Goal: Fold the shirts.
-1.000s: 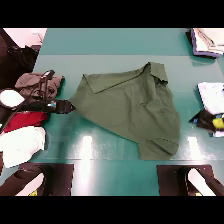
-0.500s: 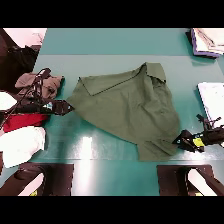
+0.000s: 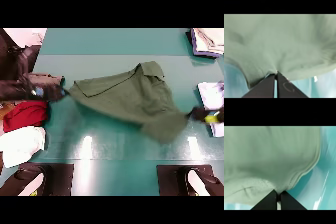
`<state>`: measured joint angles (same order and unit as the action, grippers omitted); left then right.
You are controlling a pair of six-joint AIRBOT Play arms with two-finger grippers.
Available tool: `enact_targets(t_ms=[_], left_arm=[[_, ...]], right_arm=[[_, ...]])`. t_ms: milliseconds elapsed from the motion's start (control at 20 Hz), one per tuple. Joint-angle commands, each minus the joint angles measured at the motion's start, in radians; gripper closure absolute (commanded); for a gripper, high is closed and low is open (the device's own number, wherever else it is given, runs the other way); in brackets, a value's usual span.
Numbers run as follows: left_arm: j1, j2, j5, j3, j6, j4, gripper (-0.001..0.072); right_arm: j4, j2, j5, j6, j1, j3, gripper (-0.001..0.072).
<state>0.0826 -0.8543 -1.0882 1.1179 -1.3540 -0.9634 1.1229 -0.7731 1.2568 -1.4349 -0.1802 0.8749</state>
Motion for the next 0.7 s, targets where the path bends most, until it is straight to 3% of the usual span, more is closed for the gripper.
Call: enact_targets(t_ms=[0,300,500,650], left_arm=[[0.0,0.001,0.045,0.354,-0.001,-0.012,0.0684],[0.0,0.001,0.055,0.959,-0.001,-0.024,0.0683],[0.0,0.005,0.056,1.123,-0.053,0.006,0.0683],[0.0,0.005,0.009,1.134,-0.061,0.154,0.0683]], right_arm=[[-0.005,0.095,-0.198,-0.005,0.01,0.358,0.0694],[0.007,0.151,-0.395,0.06,0.01,0.802,0.0694],[0.065,0.155,-0.348,0.069,0.009,0.951,0.0694],[0.119,0.156,-0.27,0.069,0.002,1.04,0.0694]])
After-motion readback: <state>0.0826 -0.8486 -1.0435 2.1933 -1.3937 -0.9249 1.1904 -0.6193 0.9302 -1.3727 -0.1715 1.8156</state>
